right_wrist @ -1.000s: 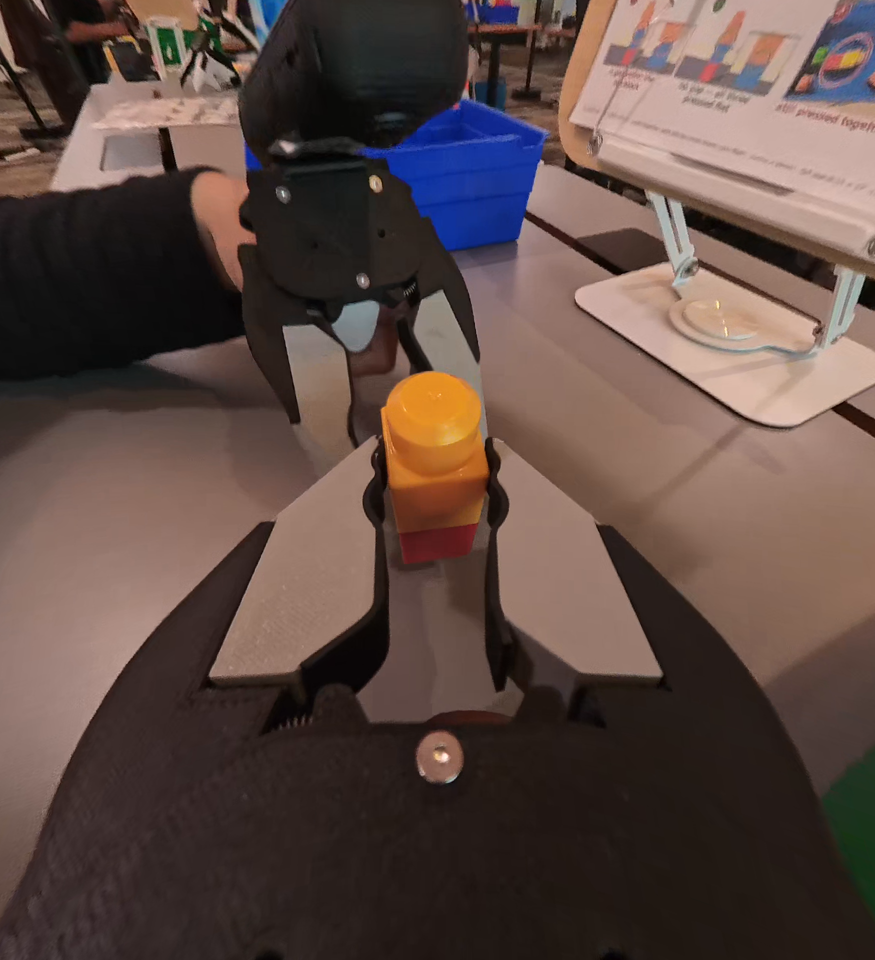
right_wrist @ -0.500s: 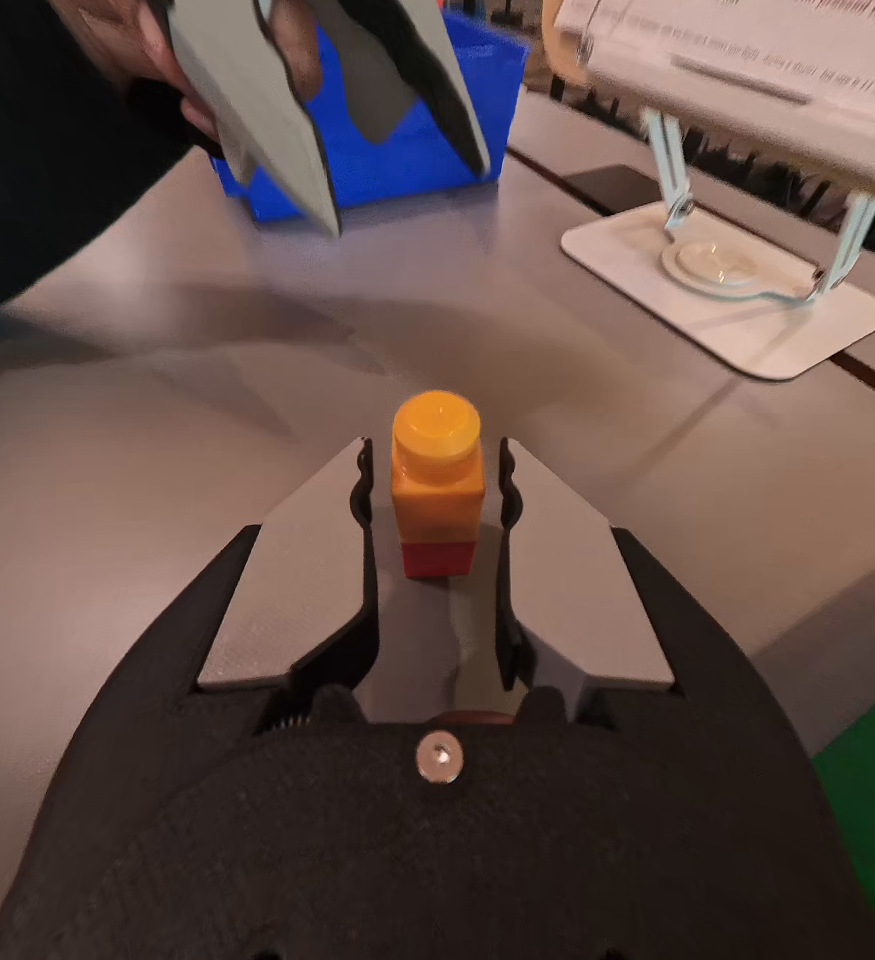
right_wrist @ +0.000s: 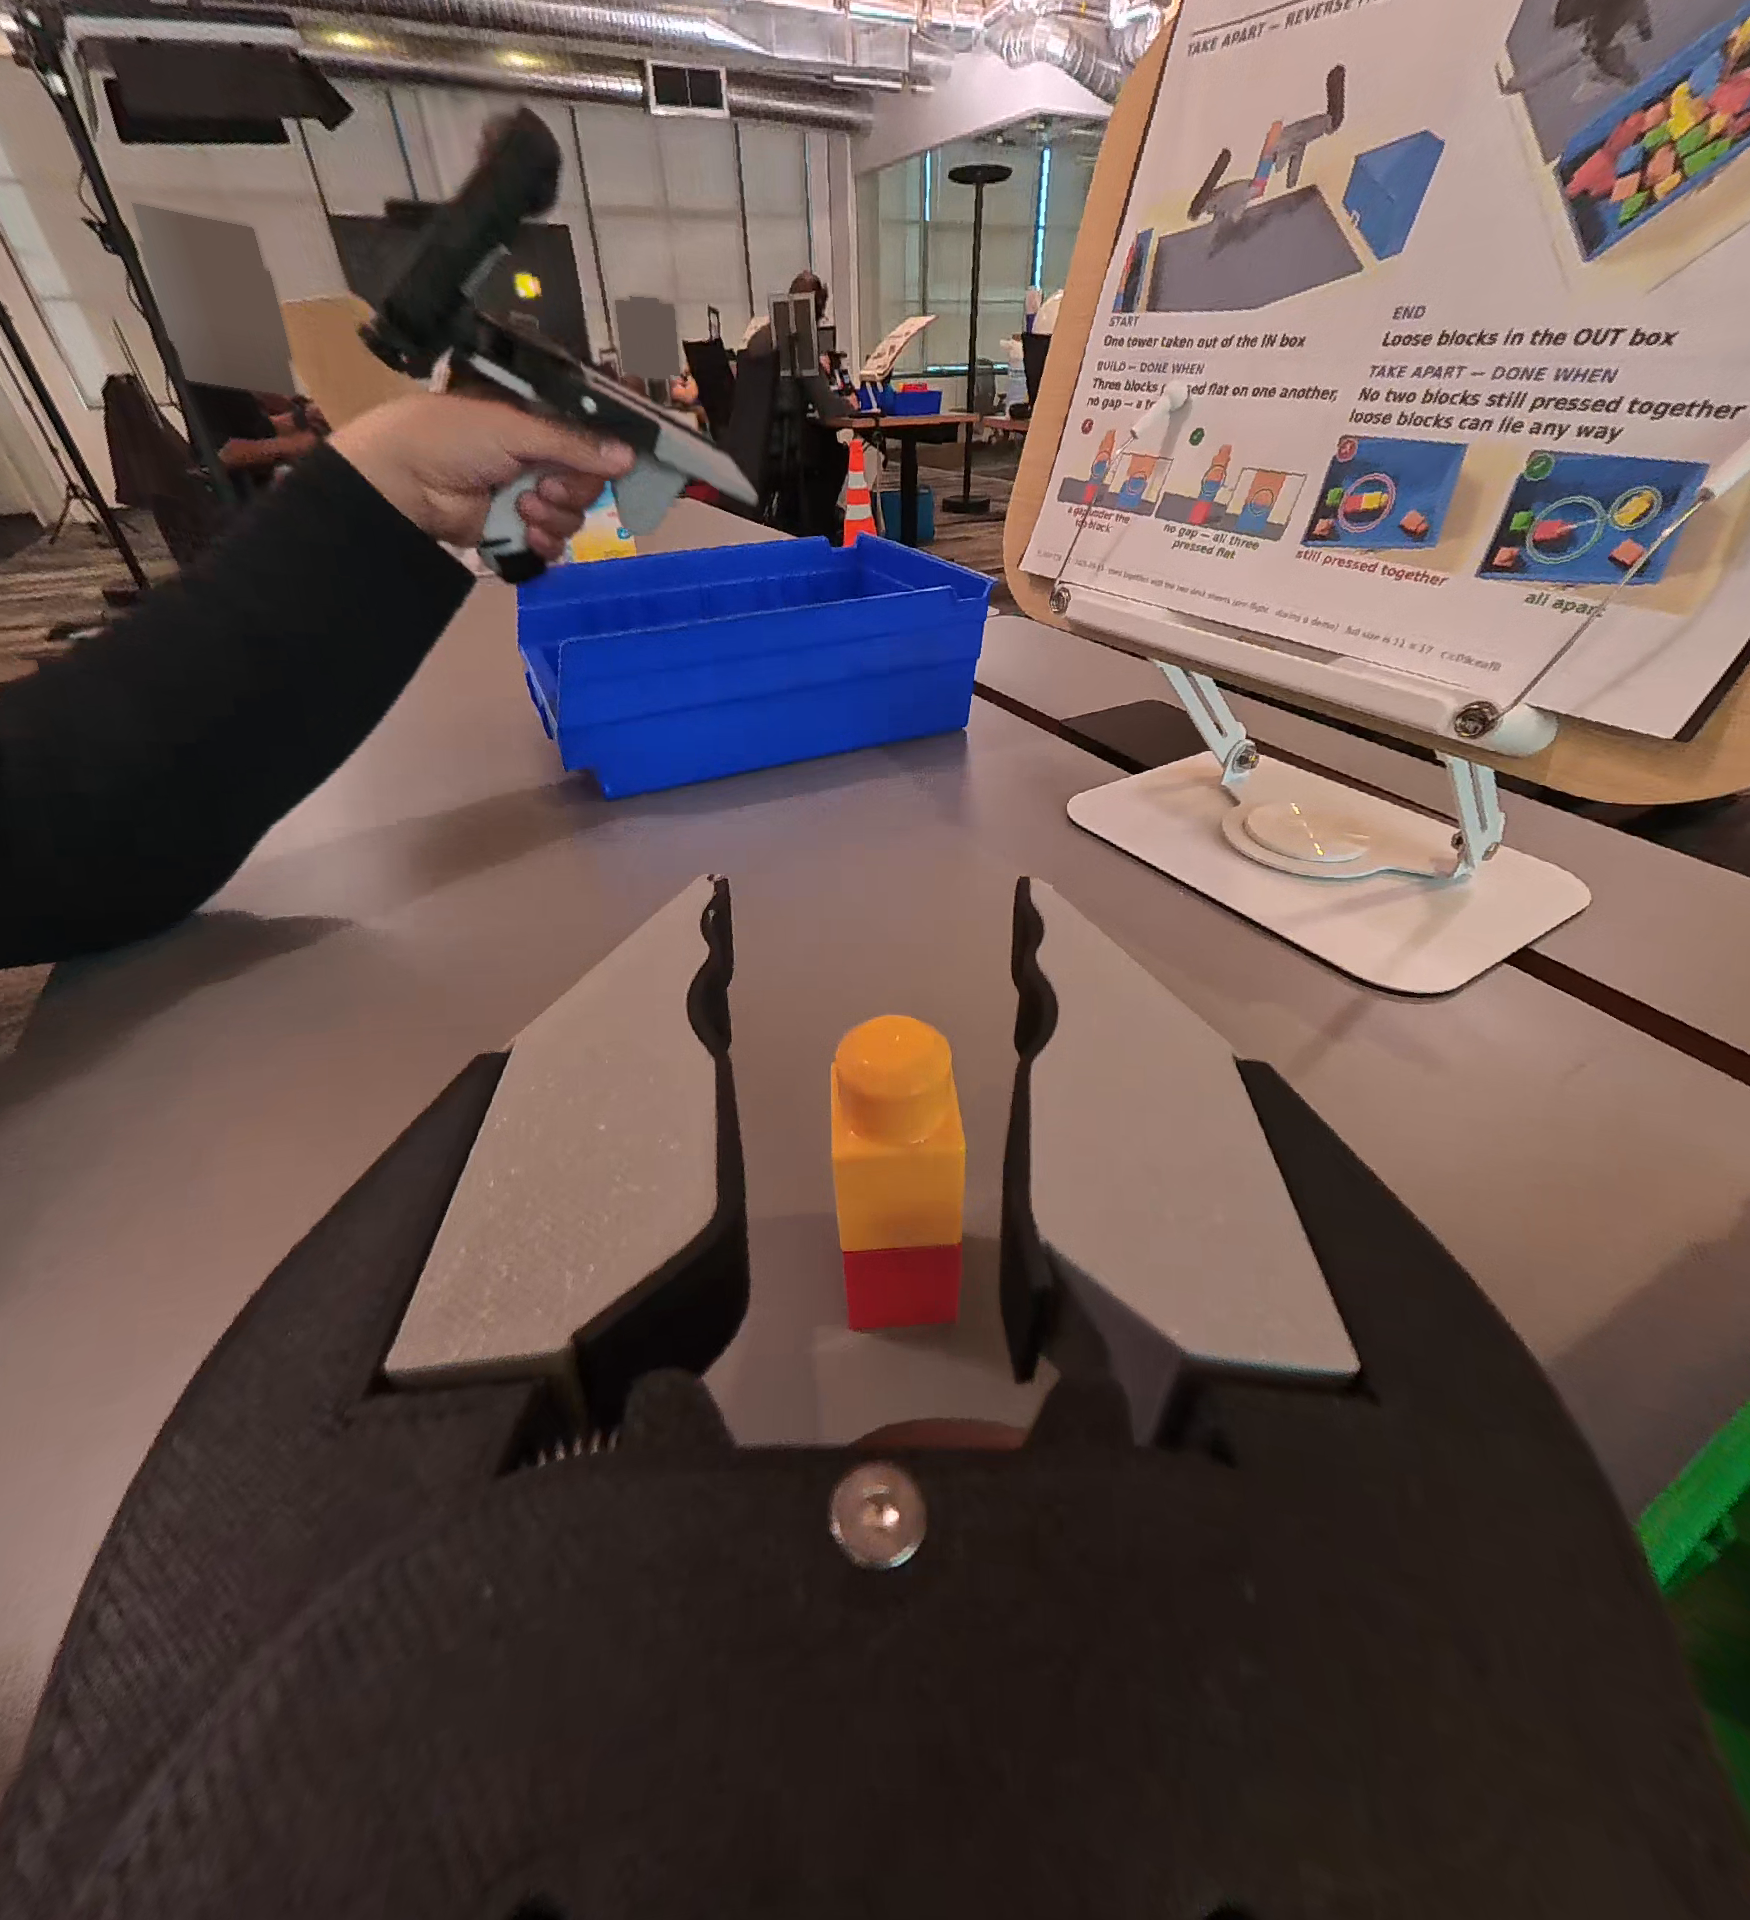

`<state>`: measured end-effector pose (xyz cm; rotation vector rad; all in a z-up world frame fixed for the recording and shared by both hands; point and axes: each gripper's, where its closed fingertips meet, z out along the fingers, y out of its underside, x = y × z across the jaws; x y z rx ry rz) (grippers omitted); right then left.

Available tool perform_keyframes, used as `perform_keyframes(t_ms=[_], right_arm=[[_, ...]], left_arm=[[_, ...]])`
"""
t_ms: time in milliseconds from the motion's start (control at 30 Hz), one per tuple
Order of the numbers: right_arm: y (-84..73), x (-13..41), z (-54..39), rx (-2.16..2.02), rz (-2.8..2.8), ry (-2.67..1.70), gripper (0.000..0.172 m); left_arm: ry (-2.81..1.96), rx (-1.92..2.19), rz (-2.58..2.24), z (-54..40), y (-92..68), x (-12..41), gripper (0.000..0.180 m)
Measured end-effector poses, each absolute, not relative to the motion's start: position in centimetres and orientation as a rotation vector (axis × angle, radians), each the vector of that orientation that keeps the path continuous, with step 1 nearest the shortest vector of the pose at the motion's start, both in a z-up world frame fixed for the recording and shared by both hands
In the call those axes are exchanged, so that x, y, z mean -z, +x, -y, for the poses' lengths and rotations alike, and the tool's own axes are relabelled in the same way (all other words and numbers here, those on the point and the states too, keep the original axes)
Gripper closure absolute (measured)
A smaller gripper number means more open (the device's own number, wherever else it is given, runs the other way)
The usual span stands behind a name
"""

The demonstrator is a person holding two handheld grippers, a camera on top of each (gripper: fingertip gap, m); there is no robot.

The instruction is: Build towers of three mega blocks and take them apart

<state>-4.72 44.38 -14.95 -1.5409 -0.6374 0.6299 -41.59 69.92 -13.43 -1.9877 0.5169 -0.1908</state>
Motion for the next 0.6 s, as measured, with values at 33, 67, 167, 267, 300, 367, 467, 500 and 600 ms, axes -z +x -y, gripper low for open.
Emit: perform_keyframes(t_ms=[33,67,167,267,300,367,467,500,600], right_arm=[[-4.8,15.0,-44.4,-0.629,0.639,-1.542,0.121],[-4.8,15.2,-44.5,-0.629,0.64,-1.546,0.121],[-5.1,16.1,-44.7,-0.636,0.652,-1.575,0.121],[-5.3,17.0,-44.9,-0.633,0.665,-1.61,0.121],[-5.4,17.2,-45.0,-0.633,0.67,-1.617,0.121],[-5.6,17.5,-45.0,-0.634,0.68,-1.627,0.121],[-5.8,17.7,-44.9,-0.63,0.691,-1.635,0.123],[-5.8,17.7,-44.9,-0.629,0.692,-1.636,0.123],[-6.0,17.7,-44.8,-0.639,0.695,-1.635,0.124]], left_arm=[[-2.036,0.2,-0.498,-70.8,-42.2,15.0,0.115],[-2.08,0.199,-0.492,-71.6,-42.6,16.5,0.115],[-2.169,0.152,-0.488,-73.4,-43.4,19.8,0.112],[-2.27,0.112,-0.495,-74.5,-43.9,22.9,0.111],[-2.305,0.081,-0.505,-74.8,-44.2,23.9,0.109],[-2.337,0.034,-0.523,-75.3,-44.7,25.3,0.109],[-2.362,-0.012,-0.522,-76.1,-45.3,26.7,0.115],[-2.359,-0.013,-0.526,-76.3,-45.2,26.9,0.116],[-2.349,-0.039,-0.552,-76.5,-45.0,27.3,0.113]])
